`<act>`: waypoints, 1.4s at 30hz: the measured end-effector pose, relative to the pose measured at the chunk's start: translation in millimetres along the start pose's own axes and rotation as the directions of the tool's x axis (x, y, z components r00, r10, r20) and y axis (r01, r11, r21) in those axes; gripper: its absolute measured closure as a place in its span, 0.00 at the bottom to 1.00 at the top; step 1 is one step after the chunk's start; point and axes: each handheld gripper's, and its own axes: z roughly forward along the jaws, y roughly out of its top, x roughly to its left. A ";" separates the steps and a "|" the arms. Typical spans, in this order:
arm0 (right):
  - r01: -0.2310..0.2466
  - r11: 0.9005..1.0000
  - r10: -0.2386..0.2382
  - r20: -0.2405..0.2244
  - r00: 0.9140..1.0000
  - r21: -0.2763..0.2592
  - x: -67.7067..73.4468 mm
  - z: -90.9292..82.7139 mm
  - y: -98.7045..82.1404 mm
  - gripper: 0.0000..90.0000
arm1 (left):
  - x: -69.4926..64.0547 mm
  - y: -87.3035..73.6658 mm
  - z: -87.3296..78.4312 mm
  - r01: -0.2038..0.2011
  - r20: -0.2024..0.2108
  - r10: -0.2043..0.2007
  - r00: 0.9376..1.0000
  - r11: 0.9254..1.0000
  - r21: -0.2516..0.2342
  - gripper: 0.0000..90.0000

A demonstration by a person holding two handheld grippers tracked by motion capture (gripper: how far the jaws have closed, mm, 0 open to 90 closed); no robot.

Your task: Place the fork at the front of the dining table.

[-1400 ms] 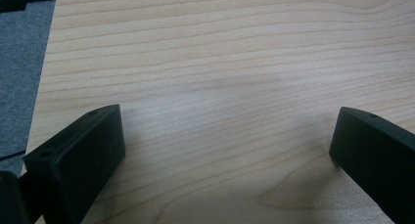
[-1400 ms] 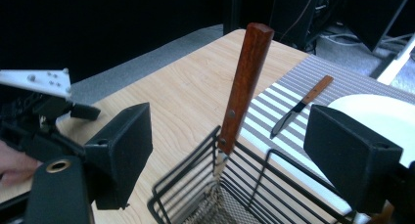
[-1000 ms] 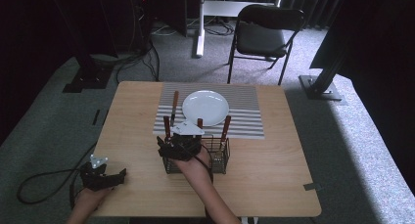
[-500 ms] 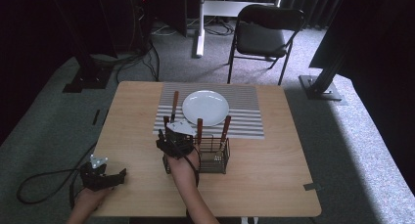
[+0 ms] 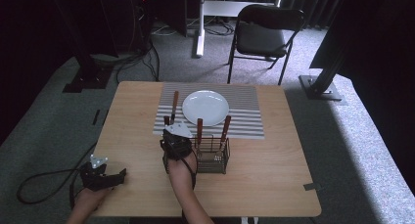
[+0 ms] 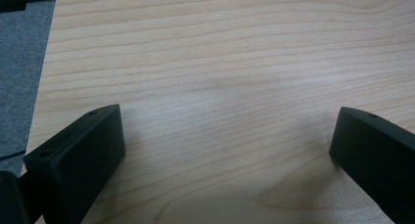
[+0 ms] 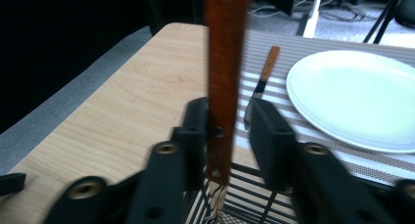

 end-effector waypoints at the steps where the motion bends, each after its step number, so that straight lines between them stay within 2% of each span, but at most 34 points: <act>1: -0.001 1.000 0.001 0.005 1.000 -0.004 0.6 -0.4 -0.6 0.83 | 0.0 0.0 0.0 0.000 0.000 0.000 1.000 1.000 0.000 0.00; 7: -0.008 1.000 0.008 0.005 1.000 -0.017 1.5 -2.0 -2.1 0.84 | 0.0 0.0 0.0 0.000 0.000 0.000 1.000 1.000 0.000 0.00; 11: 0.016 0.998 -0.014 0.040 0.999 -0.053 4.8 -7.1 -2.5 0.84 | 0.1 0.0 0.0 0.000 0.001 0.000 1.000 1.000 0.001 0.00; 18: 0.018 0.997 -0.017 0.024 1.000 -0.071 6.5 -15.5 1.9 0.84 | 0.0 0.0 0.0 0.000 0.000 0.000 1.000 1.000 0.000 0.00; 22: 0.033 0.994 -0.030 0.027 0.999 -0.103 8.4 -25.7 7.2 0.84 | 0.1 0.0 0.0 -0.002 0.000 0.002 1.000 1.000 0.001 0.00; 30: 0.035 0.986 -0.037 -0.006 0.999 -0.161 10.1 -47.4 22.9 0.84 | 0.0 0.0 0.0 0.000 0.001 0.000 1.000 1.000 0.000 0.00; 40: 0.046 0.980 -0.048 -0.003 0.999 -0.196 7.3 -58.8 38.1 0.84 | 0.0 -0.1 0.2 0.000 0.001 0.000 1.000 1.000 -0.002 0.00; 42: 0.063 0.975 -0.065 0.000 0.998 -0.211 7.8 -62.2 47.0 0.84 | 0.0 -0.1 0.1 0.000 0.001 0.000 1.000 1.000 -0.001 0.00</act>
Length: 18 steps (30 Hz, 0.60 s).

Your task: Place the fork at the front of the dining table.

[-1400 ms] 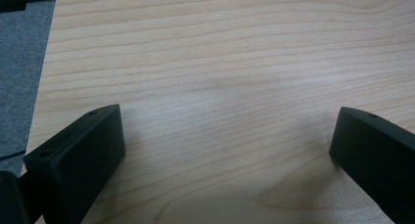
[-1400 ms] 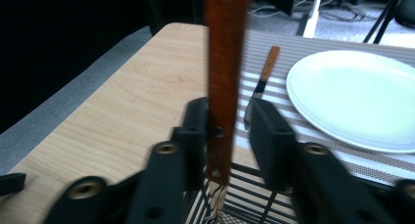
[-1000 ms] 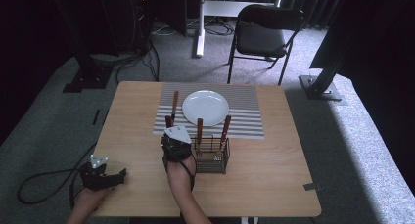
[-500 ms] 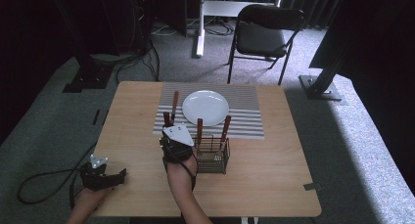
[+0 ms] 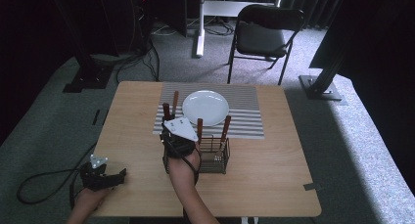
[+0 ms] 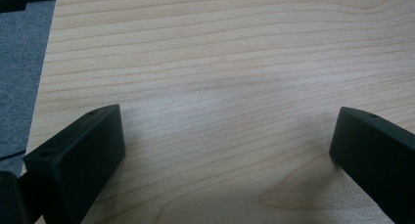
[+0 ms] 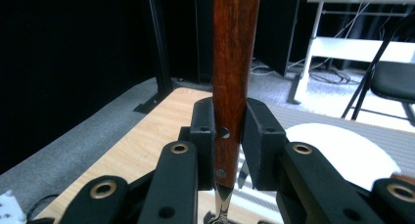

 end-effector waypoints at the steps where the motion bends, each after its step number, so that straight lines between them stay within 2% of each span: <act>1: 0.000 1.000 0.000 0.000 1.000 -0.002 0.0 -0.2 2.2 0.84 | 0.0 0.0 0.0 0.000 0.000 0.000 1.000 1.000 0.000 0.00; 11: 0.023 0.999 -0.022 0.012 1.000 -0.046 -6.0 6.7 33.6 0.84 | -0.1 0.0 0.1 0.002 0.000 -0.002 1.000 1.000 -0.001 0.00; 18: 0.034 0.998 -0.032 0.026 0.999 -0.048 -10.5 17.1 48.8 0.84 | 0.0 0.0 0.0 0.000 0.000 0.000 1.000 1.000 -0.001 0.00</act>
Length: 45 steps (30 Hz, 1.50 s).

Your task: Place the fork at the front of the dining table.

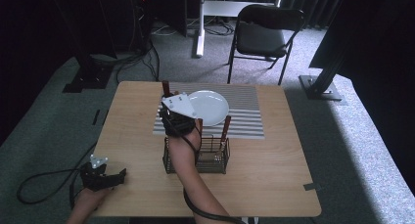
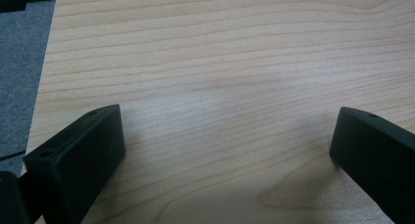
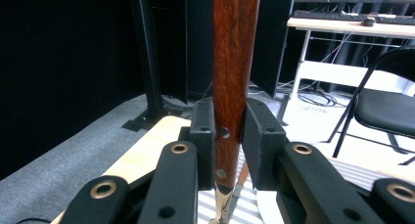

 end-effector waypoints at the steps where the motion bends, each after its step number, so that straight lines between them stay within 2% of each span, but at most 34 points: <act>1: 0.000 1.000 0.000 0.000 1.000 0.000 0.0 0.0 0.0 0.84 | 0.0 0.0 0.0 0.000 0.000 0.000 1.000 1.000 0.000 0.00; 8: -0.007 1.000 0.007 0.011 1.000 0.010 -8.3 14.6 9.8 0.84 | 0.0 0.0 -0.1 0.000 0.001 0.000 1.000 1.000 0.001 0.00; 11: -0.019 1.000 0.019 0.026 0.999 0.021 -16.4 23.0 14.0 0.84 | 0.0 0.0 0.0 0.000 0.000 0.000 1.000 1.000 0.000 0.00; 18: -0.003 0.999 0.000 0.067 0.998 0.044 -36.4 36.1 17.7 0.84 | 0.0 0.0 -0.1 0.000 0.001 0.000 1.000 1.000 0.001 0.00; 20: -0.004 0.999 0.001 0.069 0.998 0.045 -39.0 36.5 17.6 0.84 | 0.2 0.0 -0.1 -0.002 0.000 0.002 1.000 1.000 0.002 0.00; 26: 0.007 0.998 -0.014 0.127 0.992 0.056 -66.0 37.1 14.9 0.84 | 0.1 0.1 -0.2 -0.001 0.001 0.001 1.000 1.000 0.002 0.00; 29: -0.015 0.998 0.005 0.145 0.989 0.064 -78.9 36.9 12.4 0.84 | 0.1 0.1 -0.2 -0.001 0.000 0.001 1.000 1.000 0.002 0.00; 35: -0.016 0.997 0.002 0.181 0.984 0.079 -99.0 33.4 8.1 0.84 | 0.0 0.0 0.0 0.000 0.000 0.000 1.000 1.000 0.000 0.00; 38: -0.001 0.996 -0.017 0.208 0.978 0.084 -109.7 31.2 6.3 0.84 | 0.0 0.0 0.0 -0.001 0.000 0.001 1.000 1.000 0.000 0.00; 40: -0.019 0.995 -0.001 0.214 0.977 0.094 -118.9 30.2 4.4 0.84 | 0.0 -0.1 0.1 0.000 -0.001 0.000 1.000 1.000 -0.001 0.00; 45: -0.024 0.994 -0.005 0.252 0.968 0.109 -138.5 26.2 -1.6 0.84 | 0.0 -0.1 0.1 0.000 -0.001 0.000 1.000 1.000 -0.002 0.00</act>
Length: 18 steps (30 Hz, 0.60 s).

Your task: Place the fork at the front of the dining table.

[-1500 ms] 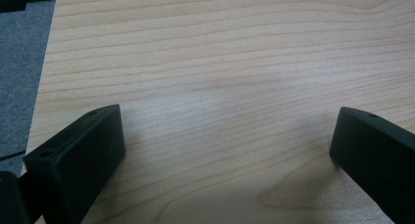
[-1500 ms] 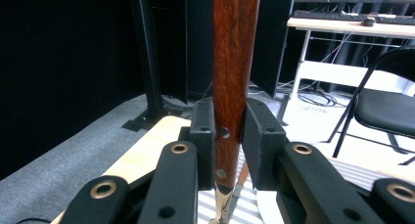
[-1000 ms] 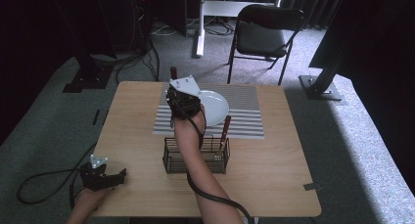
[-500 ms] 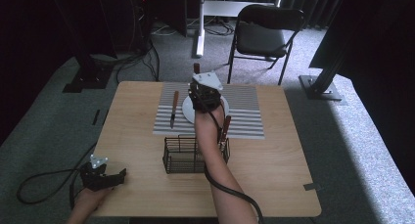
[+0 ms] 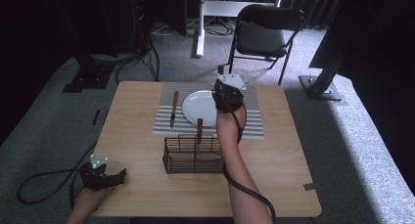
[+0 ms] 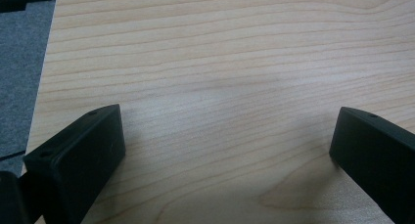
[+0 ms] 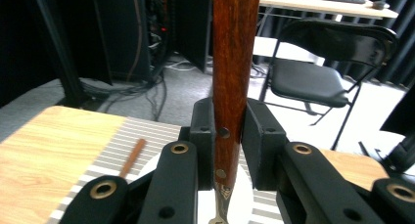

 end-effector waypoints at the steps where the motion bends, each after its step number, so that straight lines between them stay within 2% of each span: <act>1: -0.004 1.000 0.004 0.005 1.000 0.004 -4.0 0.2 -1.2 0.84 | 0.0 0.0 0.0 0.000 0.000 0.000 1.000 1.000 0.000 0.00; 13: -0.025 0.998 0.021 0.079 0.997 0.054 -52.5 6.7 -21.0 0.84 | 0.1 0.0 -0.2 -0.002 0.000 0.002 1.000 1.000 0.003 0.00; 18: -0.036 0.996 0.029 0.088 0.996 0.080 -66.9 11.1 -30.1 0.84 | -0.6 0.1 -0.1 0.005 -0.007 -0.005 1.000 1.000 0.003 0.00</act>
